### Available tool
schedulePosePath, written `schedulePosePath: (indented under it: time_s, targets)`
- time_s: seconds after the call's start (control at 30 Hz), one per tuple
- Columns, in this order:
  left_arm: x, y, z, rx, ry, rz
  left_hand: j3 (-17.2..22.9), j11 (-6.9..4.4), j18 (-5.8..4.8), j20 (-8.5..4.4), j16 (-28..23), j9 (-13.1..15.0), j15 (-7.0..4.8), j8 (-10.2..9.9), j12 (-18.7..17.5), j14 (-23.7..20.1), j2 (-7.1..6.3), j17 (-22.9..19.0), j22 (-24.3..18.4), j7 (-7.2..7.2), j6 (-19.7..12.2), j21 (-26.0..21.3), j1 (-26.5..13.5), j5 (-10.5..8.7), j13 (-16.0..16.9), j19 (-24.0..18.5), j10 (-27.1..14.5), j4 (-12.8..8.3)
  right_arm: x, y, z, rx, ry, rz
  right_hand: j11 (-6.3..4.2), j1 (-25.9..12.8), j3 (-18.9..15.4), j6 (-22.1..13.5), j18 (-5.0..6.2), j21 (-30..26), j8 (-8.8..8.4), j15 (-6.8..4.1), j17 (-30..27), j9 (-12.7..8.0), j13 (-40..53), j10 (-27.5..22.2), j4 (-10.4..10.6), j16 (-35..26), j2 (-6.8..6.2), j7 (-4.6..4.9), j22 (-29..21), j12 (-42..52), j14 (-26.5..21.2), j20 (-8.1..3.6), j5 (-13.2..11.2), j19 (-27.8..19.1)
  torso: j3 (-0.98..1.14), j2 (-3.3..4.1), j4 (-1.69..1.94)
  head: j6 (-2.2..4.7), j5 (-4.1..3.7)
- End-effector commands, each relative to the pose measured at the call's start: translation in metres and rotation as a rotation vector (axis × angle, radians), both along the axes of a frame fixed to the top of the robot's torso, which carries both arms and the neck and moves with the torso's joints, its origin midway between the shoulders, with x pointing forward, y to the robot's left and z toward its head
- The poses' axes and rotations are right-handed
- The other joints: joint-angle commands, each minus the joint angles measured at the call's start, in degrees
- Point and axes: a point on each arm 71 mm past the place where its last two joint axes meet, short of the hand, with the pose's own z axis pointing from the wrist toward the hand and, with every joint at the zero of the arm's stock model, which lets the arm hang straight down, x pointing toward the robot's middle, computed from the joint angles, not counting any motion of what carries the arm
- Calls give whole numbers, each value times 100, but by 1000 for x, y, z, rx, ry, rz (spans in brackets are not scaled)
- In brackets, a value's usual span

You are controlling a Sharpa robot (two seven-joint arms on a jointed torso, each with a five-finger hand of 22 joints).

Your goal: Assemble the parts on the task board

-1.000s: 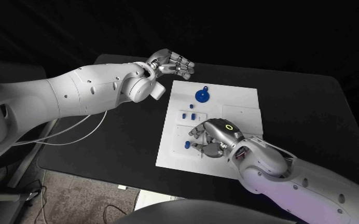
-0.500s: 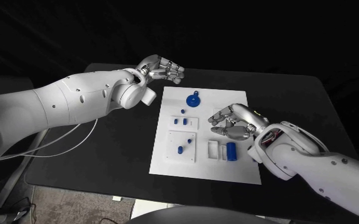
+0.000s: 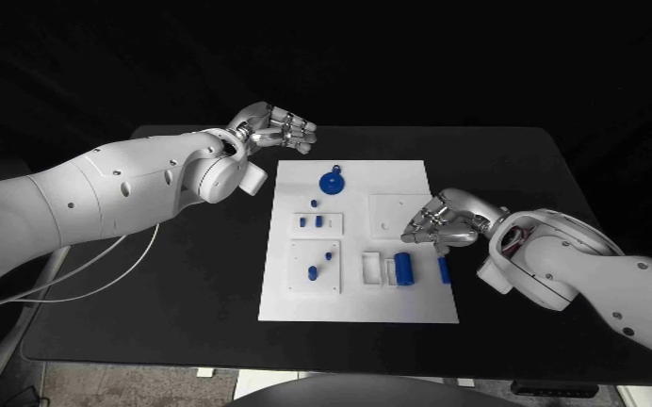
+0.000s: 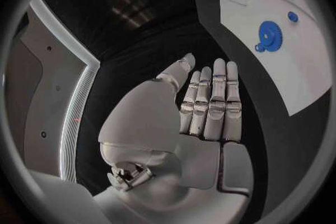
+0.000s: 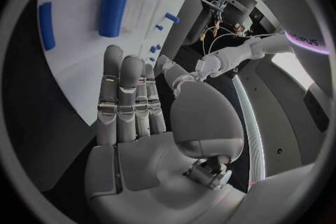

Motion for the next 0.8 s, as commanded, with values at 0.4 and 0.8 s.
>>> schedulePosePath:
  time_s: [0.4,0.8]
  targets:
    - [-2,-3,-1,-15,6,-21,1,13,-29,3,-10,3,-9,-4,-12,12,5,10,-19,-14,-41,16,-61,-8,-7,42,24,35,-9,-10,-12,-377,135,-57,-298,-143,-803,-321,-195,985,-184,-212,2466,5083,3981,-979,2073,1339,-270,-252,975,3393,10,-193,358,139,-9,-6,1,-109,-177]
    - [-3,-3,-1,-16,8,-22,-1,14,-28,5,-10,3,-7,-3,-12,9,3,11,-34,-14,-42,12,-67,-8,-7,47,21,46,-18,-6,-17,-408,225,-124,-264,-158,-689,-522,-138,1390,-185,-186,3167,4215,4552,-946,2207,1412,-242,-161,1457,3653,150,-158,383,182,-16,-7,-7,-183,-181]
